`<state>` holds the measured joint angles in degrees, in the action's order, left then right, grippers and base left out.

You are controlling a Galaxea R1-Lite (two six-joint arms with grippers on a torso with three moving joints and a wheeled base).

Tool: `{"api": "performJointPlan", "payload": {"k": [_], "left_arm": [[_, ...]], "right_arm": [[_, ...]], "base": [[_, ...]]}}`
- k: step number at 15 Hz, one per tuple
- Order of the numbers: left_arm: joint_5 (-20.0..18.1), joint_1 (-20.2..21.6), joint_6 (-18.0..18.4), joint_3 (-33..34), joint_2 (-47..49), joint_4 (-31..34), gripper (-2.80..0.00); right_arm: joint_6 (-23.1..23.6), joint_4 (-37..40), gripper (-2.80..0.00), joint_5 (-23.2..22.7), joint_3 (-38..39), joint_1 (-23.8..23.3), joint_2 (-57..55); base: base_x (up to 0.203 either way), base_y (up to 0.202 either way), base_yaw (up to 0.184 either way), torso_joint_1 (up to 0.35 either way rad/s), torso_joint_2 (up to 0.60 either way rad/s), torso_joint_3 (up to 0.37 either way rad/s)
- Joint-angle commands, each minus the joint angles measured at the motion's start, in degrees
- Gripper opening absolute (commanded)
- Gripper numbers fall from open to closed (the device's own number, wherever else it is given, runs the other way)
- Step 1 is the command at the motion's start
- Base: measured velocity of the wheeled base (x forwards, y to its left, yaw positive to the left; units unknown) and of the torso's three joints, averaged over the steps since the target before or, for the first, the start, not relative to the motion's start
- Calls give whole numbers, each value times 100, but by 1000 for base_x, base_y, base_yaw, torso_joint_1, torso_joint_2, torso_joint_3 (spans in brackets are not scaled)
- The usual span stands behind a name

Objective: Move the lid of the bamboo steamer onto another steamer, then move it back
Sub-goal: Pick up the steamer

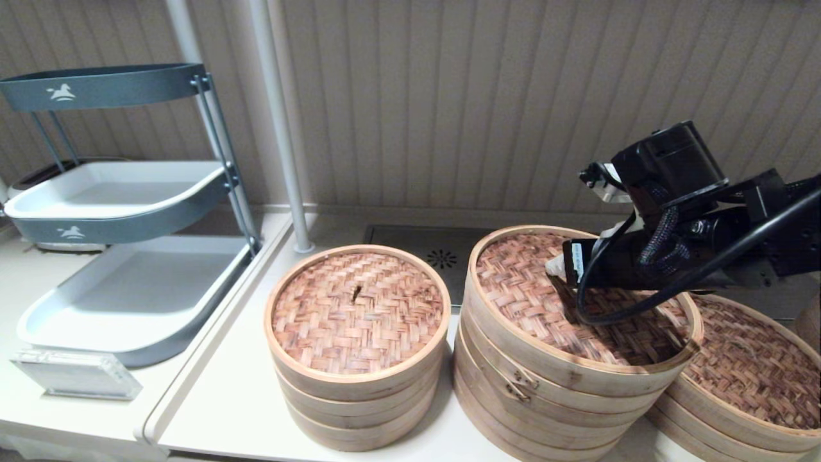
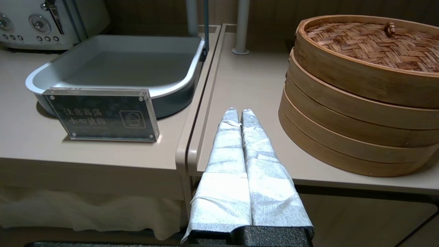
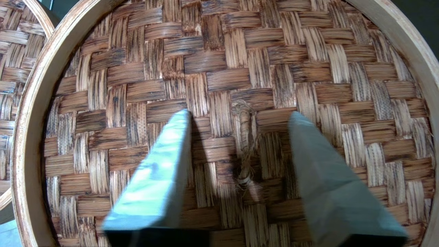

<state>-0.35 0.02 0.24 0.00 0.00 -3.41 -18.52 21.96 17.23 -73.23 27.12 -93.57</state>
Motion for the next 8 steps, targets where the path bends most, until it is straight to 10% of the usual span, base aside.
{"api": "performJointPlan", "payload": {"k": [1,8], "left_arm": [[0,-2,2,141,-9,-1,-280],[0,-2,2,141,-9,-10,-280]], "right_arm": [[-12,28,-280,9,2,3,32],[-29,28,-280,-9,257,12,190]], "base": [[0,0,0,0,0,0],[0,0,0,0,0,0]]}}
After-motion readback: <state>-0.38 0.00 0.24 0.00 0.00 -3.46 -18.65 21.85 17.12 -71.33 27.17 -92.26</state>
